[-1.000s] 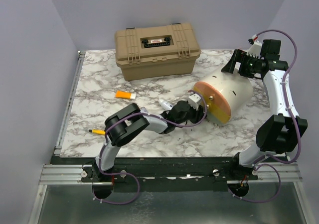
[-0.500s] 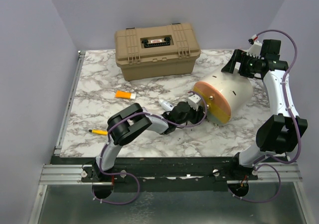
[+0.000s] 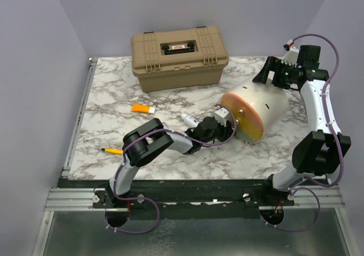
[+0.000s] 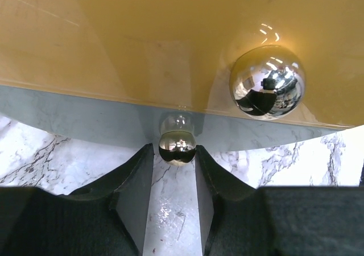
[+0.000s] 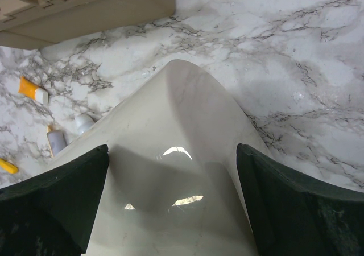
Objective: Organize the makeup
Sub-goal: Open the drawer in the storage box.
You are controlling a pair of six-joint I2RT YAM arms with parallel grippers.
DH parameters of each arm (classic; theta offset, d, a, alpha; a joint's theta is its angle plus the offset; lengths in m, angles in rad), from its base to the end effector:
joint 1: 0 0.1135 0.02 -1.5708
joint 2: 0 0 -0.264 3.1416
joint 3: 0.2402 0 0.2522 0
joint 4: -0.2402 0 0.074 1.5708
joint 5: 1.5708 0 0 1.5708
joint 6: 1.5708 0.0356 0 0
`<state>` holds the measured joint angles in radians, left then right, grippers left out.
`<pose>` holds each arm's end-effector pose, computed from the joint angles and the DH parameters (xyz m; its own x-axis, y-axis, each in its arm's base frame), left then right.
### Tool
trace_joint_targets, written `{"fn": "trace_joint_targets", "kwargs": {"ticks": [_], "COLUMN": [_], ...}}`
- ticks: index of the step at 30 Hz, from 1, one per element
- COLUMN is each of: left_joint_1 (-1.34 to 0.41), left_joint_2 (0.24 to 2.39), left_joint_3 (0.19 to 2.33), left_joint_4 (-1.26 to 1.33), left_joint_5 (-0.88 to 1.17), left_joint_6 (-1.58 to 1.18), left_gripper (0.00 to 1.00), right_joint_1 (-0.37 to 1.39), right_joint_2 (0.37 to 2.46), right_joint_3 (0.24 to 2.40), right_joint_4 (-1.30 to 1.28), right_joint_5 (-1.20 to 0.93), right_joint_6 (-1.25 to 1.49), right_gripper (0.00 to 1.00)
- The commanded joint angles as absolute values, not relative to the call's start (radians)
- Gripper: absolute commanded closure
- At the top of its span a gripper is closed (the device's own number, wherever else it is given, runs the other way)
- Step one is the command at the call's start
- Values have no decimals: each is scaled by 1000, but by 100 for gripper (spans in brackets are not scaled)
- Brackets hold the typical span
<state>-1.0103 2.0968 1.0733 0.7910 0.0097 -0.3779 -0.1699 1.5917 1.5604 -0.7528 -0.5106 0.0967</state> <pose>0.2325 -0.3711 0.1386 -0.4282 -0.0118 -0.9036 0.7467 0.5586 -0.3611 0.3446 -0.0415 0.3556 -0.7114 0.2075 -0.6714 -0.1254 0.9026 0.4119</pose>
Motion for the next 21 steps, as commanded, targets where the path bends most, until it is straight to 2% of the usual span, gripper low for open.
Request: {"fn": "trace_joint_targets", "kwargs": {"ticks": [1,7,16,19,21], "left_joint_1": [-1011,-1012,-1011,-1011,-1012], "left_joint_2": [2090,2089,2094,2086,2081], "left_joint_3": [1102,1096,1088,1082,1079], "left_joint_4": [827,830,833,833,833], "left_joint_5": [-17,-10,19,17,17], "left_joint_6": [-387,-380,-386,-384,-379], "left_gripper": [64,72,77,76,69], "right_joint_1": [-156,-156,-156,-156,-156], "right_joint_2": [1574,1577,1573,1576,1578], "right_joint_3": [1544,1549,1542,1546,1550], "right_joint_4": [-829,-831,-828,-829,-831], "right_joint_5": [-516,-518,-513,-511,-511], "right_joint_6": [104,103,104,103,103], "right_gripper": [5,5,5,5,5]}}
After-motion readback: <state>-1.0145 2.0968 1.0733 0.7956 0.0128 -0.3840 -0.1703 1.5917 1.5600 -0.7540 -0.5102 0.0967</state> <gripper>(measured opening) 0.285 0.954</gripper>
